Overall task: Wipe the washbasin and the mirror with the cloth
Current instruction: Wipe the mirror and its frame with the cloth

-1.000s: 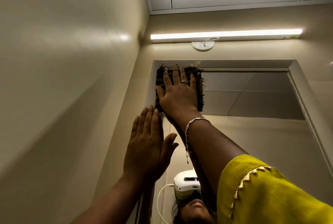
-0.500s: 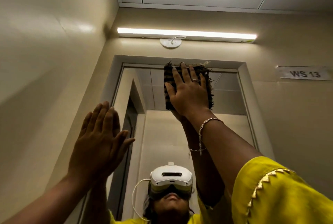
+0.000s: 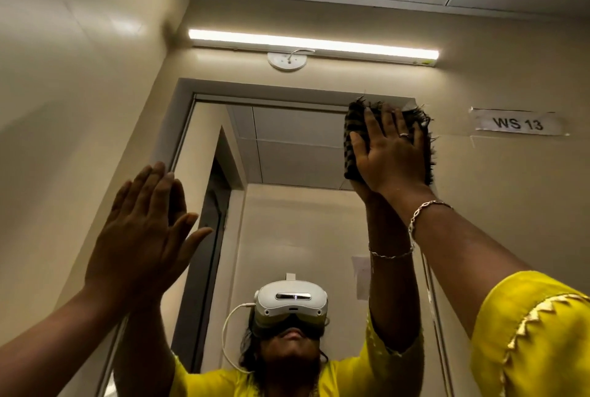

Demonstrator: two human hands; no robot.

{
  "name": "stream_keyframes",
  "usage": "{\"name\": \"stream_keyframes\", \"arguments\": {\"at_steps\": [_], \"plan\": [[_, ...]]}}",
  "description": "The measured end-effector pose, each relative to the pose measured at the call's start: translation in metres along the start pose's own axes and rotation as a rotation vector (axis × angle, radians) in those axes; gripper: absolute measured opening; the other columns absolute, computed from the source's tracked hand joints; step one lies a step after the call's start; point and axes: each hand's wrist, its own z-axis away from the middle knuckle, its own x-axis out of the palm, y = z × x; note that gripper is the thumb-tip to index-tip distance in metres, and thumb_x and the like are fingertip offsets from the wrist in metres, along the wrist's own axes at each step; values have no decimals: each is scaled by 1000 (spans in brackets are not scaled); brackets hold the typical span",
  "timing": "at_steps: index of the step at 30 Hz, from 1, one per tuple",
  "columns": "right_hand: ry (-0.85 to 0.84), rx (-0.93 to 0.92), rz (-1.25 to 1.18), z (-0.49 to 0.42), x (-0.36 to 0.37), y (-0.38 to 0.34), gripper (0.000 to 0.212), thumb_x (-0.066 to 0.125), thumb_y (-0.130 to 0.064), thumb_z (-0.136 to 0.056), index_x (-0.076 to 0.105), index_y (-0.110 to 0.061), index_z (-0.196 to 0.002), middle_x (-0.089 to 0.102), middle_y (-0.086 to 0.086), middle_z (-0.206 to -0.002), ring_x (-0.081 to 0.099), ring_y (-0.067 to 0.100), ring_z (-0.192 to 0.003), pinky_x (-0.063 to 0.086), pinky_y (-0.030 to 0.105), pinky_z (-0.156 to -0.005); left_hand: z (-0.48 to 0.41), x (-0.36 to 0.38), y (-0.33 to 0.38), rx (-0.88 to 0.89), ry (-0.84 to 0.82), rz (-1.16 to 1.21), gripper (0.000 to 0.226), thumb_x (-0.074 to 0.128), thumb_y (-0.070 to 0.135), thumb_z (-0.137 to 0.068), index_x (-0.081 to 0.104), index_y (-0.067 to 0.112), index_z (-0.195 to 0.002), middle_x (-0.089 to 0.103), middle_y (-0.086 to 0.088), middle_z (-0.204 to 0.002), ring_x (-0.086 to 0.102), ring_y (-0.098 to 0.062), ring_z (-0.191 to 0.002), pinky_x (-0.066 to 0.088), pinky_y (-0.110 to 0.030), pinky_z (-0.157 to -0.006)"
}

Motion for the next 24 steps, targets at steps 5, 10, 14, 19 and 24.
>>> {"name": "stream_keyframes", "arguments": {"at_steps": [5,10,14,19,24], "plan": [[-9,65,0,2,1,-3,55,21,-46,-96,15,-24,-147,9,9,-156,4,26,-144,-2,45,-115,1,-2,4,-29,6,58,93,11,71,-86,37,-5,-135,34,-26,-144,26,-36,-135,24,-53,-108],[-23,125,-33,7,3,-29,56,21,-44,-97,13,-21,-147,2,11,-156,0,29,-144,-4,48,-114,1,-9,12,-75,20,184,104,7,78,-81,33,-5,-138,29,-24,-148,22,-33,-136,27,-48,-104],[-21,93,-62,13,6,-72,56,19,-44,-97,10,-22,-147,0,11,-156,-2,30,-144,-5,50,-113,2,-15,15,-92,13,254,110,2,83,-75,28,-1,-142,24,-18,-151,15,-25,-139,21,-41,-108],[-15,25,-116,17,12,-135,56,19,-44,-97,8,-20,-148,-1,13,-156,-6,31,-143,-6,51,-113,3,-6,8,-44,35,187,88,30,66,-83,27,1,-141,27,-20,-150,18,-28,-139,22,-43,-110],[-38,-16,-153,18,14,-178,57,17,-43,-98,6,-19,-148,-4,14,-156,-8,32,-143,-9,51,-112,3,-3,5,-16,57,166,77,38,57,-84,24,6,-140,33,-21,-147,25,-29,-138,21,-46,-111]]}}
